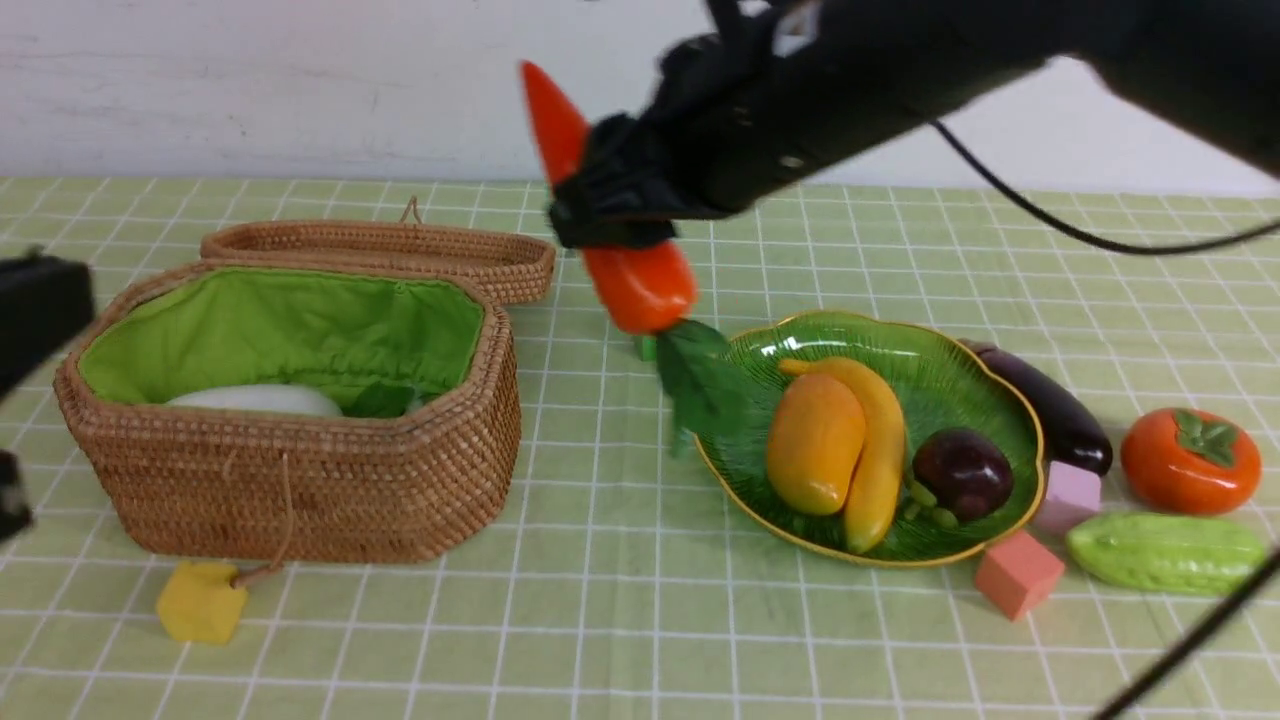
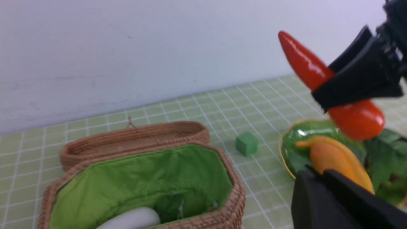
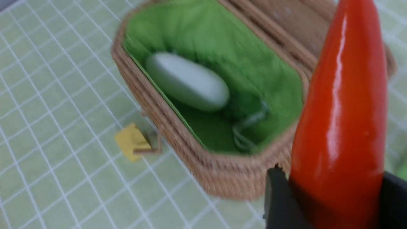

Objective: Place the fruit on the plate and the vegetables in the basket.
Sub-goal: Use the right arm to grab a carrot and put it into the left basket, then take a chayote with your right arm and place it on the basket on the left.

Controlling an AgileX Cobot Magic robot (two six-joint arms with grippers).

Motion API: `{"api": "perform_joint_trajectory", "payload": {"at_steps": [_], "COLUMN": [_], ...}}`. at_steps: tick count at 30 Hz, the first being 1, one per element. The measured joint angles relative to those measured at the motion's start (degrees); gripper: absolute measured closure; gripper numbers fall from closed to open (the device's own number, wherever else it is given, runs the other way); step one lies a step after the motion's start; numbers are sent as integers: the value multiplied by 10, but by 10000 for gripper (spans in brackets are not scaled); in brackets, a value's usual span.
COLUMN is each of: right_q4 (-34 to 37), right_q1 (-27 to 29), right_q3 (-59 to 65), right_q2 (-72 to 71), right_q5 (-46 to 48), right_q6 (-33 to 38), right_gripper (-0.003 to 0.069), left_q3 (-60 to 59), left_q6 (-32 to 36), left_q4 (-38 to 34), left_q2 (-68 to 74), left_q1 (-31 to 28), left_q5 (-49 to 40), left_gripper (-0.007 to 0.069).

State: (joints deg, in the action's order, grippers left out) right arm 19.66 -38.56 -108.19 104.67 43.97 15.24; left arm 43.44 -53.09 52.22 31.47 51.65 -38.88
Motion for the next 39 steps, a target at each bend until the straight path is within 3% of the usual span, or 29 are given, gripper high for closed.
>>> {"api": "perform_joint_trajectory", "payload": {"at_steps": [7,11,19,21,26,29,35,37,38,39], "right_q4": [58,121,140,140,135,102,-13,-99,-105,-146], "right_q1": [-38,-56,-67,-68,-68,-68,-69,-69,-69,-69], "right_q3": [-163,-222,-226,-226,-228,-228,-228,-229,-229,-230], "right_q2": [142,223,287,290,281,258,196,151,147,126], "right_q5": [-70,-157,-208,-207,-171,-99,47,159,167,222], "right_q6": [137,230,317,320,320,301,161,64,52,22], "right_gripper": [344,344,344,314,53,-11,53,170,192,261], "left_q3": [0,0,0,0,0,0,0,0,0,0], "left_q6": [-30,-30,-30,-30,-30,-30,-29,0,4,35], "left_q4": [18,18,18,18,18,17,8,-36,-41,-80], "left_q2": [-29,-30,-30,-30,-30,-30,-30,-30,-30,-28], "left_q1": [0,0,0,0,0,0,0,0,0,0], "left_q5": [-52,-75,-82,-82,-80,-69,-27,7,10,26], "left_gripper": [606,606,604,605,605,605,603,607,608,611]}}
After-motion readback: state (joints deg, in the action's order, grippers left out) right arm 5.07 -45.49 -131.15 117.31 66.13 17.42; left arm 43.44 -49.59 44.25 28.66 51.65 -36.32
